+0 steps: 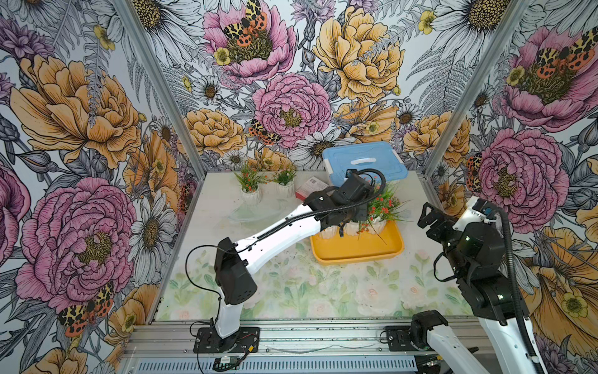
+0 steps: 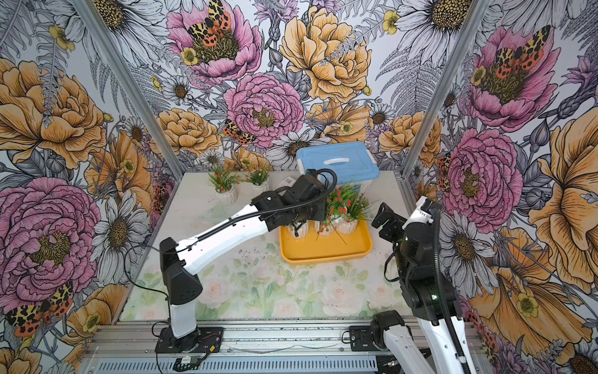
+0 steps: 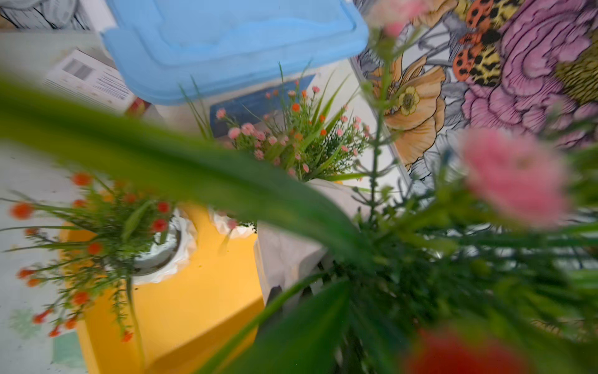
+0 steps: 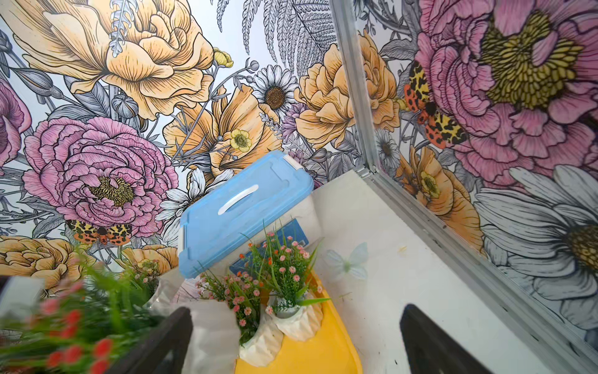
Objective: Put the potted gypsophila into the storage box
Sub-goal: Place the baby's breath potted plant at the storage box.
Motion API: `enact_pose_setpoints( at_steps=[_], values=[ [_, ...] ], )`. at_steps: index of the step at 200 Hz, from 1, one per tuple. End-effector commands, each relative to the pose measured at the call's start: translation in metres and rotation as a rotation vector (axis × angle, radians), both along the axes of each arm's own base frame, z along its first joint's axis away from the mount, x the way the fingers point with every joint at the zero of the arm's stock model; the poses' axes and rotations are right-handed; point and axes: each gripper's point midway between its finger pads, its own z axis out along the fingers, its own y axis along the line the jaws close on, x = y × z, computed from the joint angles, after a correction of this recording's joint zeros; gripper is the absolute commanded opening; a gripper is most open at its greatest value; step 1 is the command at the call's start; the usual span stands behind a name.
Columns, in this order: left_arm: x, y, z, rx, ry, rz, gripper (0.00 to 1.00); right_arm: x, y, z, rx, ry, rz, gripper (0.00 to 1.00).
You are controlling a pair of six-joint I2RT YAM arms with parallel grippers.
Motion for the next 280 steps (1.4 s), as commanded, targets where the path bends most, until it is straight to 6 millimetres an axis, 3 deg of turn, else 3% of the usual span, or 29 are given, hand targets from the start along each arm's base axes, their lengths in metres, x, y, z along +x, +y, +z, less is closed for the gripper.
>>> enact_pose_setpoints(
  at_steps=[1,40,92,185,222,251,280],
  values=[
    [0.001,-0.024,0.013,-0.082,-0.028,0.011,0.00,-0.023,-0.009,-0.013,0.000,0.037,-0.032,1.00],
    [0.000,-0.047,-0.026,-0.056,0.013,-0.005,0.00,-0.052,-0.018,-0.011,-0.010,0.022,-0.057,1.00],
    [0.010,-0.068,-0.062,-0.031,0.019,-0.011,0.00,-0.074,-0.025,-0.013,-0.016,0.032,-0.073,0.99],
    [0.013,-0.104,-0.119,-0.081,0.178,-0.045,0.00,-0.082,-0.029,-0.018,-0.023,0.052,-0.089,0.99],
    [0.015,-0.108,-0.115,-0.105,0.188,-0.050,0.00,-0.078,-0.028,-0.022,-0.019,0.071,-0.088,1.00],
    [0.018,-0.099,-0.106,-0.114,0.187,-0.038,0.29,-0.073,-0.027,-0.025,-0.011,0.092,-0.092,1.00],
    [0.021,-0.088,-0.090,-0.137,0.191,-0.022,0.35,-0.067,-0.029,-0.026,-0.037,0.121,-0.107,1.00]
  ],
)
